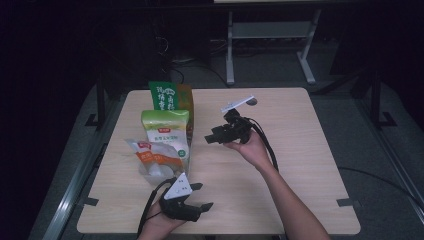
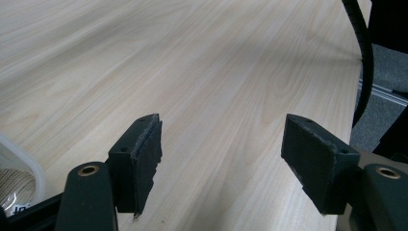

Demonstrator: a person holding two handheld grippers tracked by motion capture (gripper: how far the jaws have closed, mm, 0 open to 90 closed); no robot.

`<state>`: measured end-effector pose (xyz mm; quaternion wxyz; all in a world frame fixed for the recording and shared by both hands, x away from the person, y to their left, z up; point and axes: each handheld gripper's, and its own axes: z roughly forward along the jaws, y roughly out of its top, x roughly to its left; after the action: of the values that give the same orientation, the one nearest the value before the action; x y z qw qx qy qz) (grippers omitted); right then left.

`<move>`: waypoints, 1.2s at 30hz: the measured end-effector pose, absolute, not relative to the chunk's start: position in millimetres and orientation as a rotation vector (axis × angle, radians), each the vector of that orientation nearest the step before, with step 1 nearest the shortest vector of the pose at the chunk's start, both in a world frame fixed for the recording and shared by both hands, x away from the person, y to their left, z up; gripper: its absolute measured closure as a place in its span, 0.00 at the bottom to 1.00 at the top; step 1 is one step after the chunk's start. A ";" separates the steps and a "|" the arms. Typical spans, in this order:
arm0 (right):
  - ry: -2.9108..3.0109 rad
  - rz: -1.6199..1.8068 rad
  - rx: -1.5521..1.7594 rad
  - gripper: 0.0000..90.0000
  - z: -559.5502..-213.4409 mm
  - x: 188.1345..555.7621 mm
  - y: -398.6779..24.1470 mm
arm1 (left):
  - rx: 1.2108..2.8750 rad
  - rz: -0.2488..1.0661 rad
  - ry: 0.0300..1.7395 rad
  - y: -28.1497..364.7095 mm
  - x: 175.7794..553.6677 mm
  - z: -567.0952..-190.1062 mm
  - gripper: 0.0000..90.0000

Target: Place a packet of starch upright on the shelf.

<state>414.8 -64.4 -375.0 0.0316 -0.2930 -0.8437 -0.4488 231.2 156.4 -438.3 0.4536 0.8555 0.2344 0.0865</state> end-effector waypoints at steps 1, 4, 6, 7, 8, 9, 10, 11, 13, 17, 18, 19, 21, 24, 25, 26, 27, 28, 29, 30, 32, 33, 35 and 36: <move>-2.595 -1.383 -0.907 0.52 -374.6 414.2 -68.1 | 2.112 0.214 0.579 156.6 231.6 -438.3 0.34; -2.598 -1.385 -0.915 0.51 -374.6 413.5 -71.5 | 2.114 0.214 0.580 156.8 232.4 -438.3 0.33; -2.599 -1.383 -0.916 0.50 -374.8 413.1 -75.0 | 2.116 0.215 0.579 156.6 233.1 -438.5 0.33; -2.602 -1.381 -0.923 0.49 -375.0 412.5 -78.8 | 2.117 0.213 0.581 156.4 233.9 -438.5 0.33; -2.602 -1.381 -0.923 0.49 -375.0 412.5 -78.8 | 2.117 0.213 0.581 156.4 233.9 -438.5 0.33; -2.600 -1.386 -0.928 0.49 -375.0 412.1 -80.5 | 2.115 0.213 0.581 156.3 234.2 -438.5 0.33; -2.599 -1.383 -0.936 0.49 -374.9 411.7 -82.3 | 2.115 0.215 0.581 156.2 234.6 -438.4 0.33; -2.595 -1.382 -0.945 0.48 -374.6 411.3 -84.1 | 2.114 0.216 0.582 156.2 234.9 -438.6 0.33; -2.590 -1.387 -0.949 0.48 -374.6 410.8 -87.7 | 2.111 0.212 0.586 155.3 235.0 -439.3 0.33; -2.592 -1.389 -0.969 0.46 -374.1 408.6 -97.1 | 2.110 0.212 0.588 154.7 235.4 -439.6 0.33; -2.592 -1.389 -0.969 0.46 -374.1 408.6 -97.1 | 2.111 0.212 0.588 155.0 235.6 -439.5 0.33; -2.590 -1.389 -0.976 0.46 -374.2 408.1 -99.2 | 2.111 0.213 0.589 155.1 235.8 -439.4 0.33; -2.590 -1.392 -0.980 0.46 -374.7 407.2 -103.3 | 2.110 0.214 0.588 155.5 236.2 -439.1 0.33; -2.586 -1.376 -1.002 0.45 -375.4 406.2 -108.4 | 2.106 0.215 0.591 155.7 236.3 -438.7 0.33; -2.588 -1.373 -1.000 0.45 -375.7 406.2 -109.9 | 2.105 0.214 0.592 155.8 236.4 -438.8 0.33; -2.589 -1.369 -1.007 0.45 -375.3 405.9 -111.2 | 2.105 0.214 0.594 155.7 236.5 -438.8 0.33; -2.591 -1.369 -1.003 0.45 -375.2 405.7 -112.6 | 2.104 0.214 0.595 155.8 236.5 -438.9 0.33; -2.591 -1.368 -1.006 0.45 -374.7 405.3 -113.7 | 2.105 0.215 0.595 156.1 236.7 -438.8 0.33; -2.593 -1.367 -1.007 0.44 -374.2 405.1 -115.1 | 2.101 0.214 0.598 156.2 236.7 -438.8 0.33; -2.592 -1.369 -1.007 0.44 -373.7 404.6 -116.6 | 2.102 0.215 0.597 156.4 236.8 -438.7 0.33; -2.601 -1.362 -1.007 0.44 -372.7 404.0 -118.8 | 2.097 0.216 0.597 156.5 237.2 -438.9 0.33; -2.601 -1.360 -1.012 0.44 -372.2 403.5 -119.8 | 2.099 0.216 0.597 156.8 237.3 -438.7 0.33; -2.604 -1.352 -1.018 0.43 -371.7 402.7 -122.1 | 2.099 0.218 0.596 157.1 237.3 -438.6 0.32; -2.607 -1.345 -1.018 0.43 -371.5 402.2 -123.5 | 2.099 0.223 0.594 157.3 237.6 -438.4 0.32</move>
<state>402.2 -123.5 -371.5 0.0183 -0.3278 -0.8394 -0.4331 237.6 157.3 -438.4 0.4570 0.8514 0.2410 0.0903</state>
